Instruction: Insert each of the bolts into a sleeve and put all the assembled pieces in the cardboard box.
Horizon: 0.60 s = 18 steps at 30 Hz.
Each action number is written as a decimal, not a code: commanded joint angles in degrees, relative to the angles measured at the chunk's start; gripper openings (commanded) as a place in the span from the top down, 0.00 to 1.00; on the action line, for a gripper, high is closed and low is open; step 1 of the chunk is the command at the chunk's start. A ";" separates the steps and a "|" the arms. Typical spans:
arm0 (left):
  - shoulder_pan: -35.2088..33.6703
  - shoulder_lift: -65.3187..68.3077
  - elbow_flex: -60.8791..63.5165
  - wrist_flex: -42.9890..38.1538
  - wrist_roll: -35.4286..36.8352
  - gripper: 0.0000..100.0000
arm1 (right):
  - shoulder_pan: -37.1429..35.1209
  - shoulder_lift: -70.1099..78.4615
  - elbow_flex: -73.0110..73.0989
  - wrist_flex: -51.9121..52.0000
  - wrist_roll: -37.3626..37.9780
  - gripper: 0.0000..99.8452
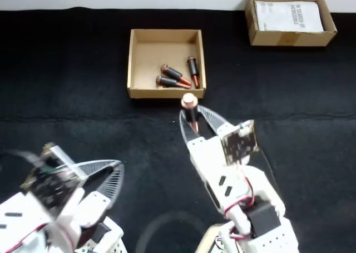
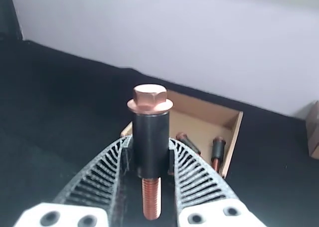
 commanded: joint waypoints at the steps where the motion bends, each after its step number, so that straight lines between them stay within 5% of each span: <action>1: -6.73 -4.18 3.74 -1.58 -0.26 0.99 | 0.75 13.14 -13.23 -3.65 0.53 0.99; 12: -30.02 -28.79 34.77 -15.21 -0.26 0.99 | 2.24 52.79 -45.76 -3.74 0.62 0.99; 18: -38.46 -27.21 44.97 -21.89 0.00 0.99 | 4.44 71.87 -60.26 -3.74 0.62 0.99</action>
